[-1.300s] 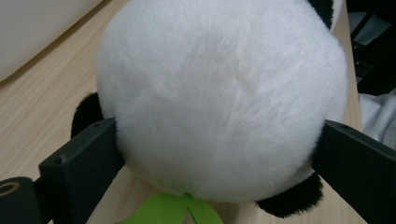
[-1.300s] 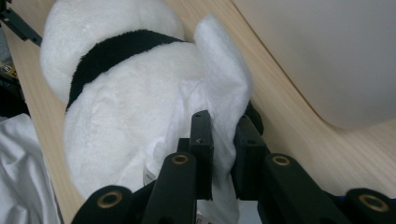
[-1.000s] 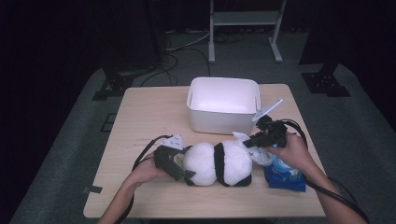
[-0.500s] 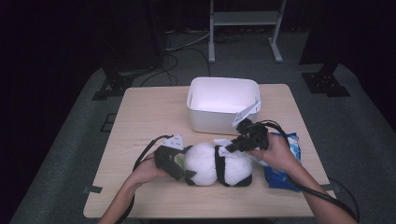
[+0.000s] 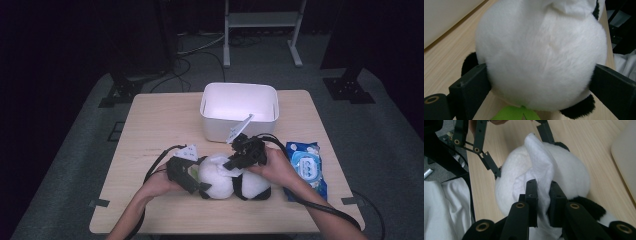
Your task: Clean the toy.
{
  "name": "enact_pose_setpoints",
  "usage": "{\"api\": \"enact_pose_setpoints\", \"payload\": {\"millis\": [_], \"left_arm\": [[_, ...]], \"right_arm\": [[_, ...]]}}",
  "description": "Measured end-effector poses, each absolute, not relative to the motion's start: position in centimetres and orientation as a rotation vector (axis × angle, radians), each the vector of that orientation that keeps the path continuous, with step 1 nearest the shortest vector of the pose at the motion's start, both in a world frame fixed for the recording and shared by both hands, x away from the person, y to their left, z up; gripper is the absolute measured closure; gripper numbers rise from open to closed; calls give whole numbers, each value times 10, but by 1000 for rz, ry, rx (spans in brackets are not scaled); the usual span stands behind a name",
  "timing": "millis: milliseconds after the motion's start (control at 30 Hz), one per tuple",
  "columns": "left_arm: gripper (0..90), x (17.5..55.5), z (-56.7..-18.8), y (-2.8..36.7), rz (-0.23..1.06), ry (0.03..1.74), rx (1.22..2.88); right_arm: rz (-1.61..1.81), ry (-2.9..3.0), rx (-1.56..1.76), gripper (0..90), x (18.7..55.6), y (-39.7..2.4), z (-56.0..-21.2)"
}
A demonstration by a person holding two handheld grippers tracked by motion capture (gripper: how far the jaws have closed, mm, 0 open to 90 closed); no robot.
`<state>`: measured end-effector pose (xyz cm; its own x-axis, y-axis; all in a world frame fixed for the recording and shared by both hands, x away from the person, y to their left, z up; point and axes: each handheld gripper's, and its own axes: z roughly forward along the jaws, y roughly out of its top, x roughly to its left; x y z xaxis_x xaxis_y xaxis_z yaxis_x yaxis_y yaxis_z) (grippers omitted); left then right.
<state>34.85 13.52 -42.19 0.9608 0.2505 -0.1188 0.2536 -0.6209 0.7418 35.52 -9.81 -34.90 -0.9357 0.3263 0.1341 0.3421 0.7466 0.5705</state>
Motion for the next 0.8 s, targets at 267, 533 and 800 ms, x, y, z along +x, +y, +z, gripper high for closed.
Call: {"api": "enact_pose_setpoints", "payload": {"millis": [267, 533, 800], "left_arm": [[47, 348, -422, 134, 1, 345, 2266], [46, 349, -423, 135, -4, 350, 2259], [46, 349, -423, 136, -7, 350, 2256]], "right_arm": [[-979, -2896, -509, 793, 352, -81, -349], [-966, -2888, -465, 791, 341, -79, -352], [-923, -2896, -496, 790, 330, -98, -356]]}}
